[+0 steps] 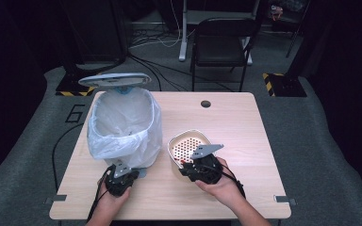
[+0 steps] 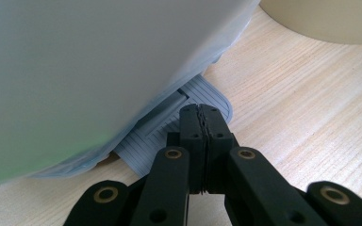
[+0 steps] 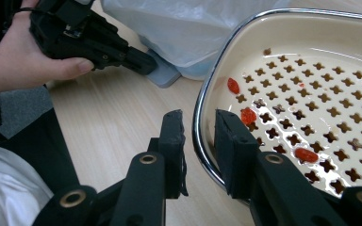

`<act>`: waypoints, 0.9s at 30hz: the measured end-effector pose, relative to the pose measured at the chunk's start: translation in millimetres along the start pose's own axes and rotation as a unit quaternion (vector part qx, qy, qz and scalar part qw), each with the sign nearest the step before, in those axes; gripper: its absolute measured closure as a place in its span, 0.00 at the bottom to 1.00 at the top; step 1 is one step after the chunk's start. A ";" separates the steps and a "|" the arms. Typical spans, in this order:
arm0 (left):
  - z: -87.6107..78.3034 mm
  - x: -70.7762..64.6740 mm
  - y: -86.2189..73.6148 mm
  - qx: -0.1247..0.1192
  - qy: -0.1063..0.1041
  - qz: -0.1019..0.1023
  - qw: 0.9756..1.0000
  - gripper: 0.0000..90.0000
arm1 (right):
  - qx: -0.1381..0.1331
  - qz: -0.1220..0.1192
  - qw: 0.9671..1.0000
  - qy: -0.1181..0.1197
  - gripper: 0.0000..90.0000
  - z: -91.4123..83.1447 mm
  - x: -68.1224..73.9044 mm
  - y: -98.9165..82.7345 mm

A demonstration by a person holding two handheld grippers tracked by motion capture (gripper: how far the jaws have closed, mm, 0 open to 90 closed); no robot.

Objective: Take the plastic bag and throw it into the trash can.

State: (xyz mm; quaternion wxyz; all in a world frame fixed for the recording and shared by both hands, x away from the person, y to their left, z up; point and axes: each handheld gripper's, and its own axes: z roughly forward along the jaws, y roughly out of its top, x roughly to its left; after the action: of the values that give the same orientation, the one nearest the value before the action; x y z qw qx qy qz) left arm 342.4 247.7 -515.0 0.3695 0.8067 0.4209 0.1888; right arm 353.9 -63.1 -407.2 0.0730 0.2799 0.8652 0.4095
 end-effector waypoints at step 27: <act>0.1 -0.7 -0.1 -0.001 -0.001 -0.005 1.000 0.99 | -0.062 0.031 0.996 -0.051 0.34 -47.9 -9.6 -8.7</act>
State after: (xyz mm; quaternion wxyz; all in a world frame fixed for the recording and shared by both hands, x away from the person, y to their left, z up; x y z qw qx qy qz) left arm 342.1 247.1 -515.1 0.3716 0.8044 0.4242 0.1867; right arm 341.2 -104.7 -383.5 0.1212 0.3218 0.8243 0.4497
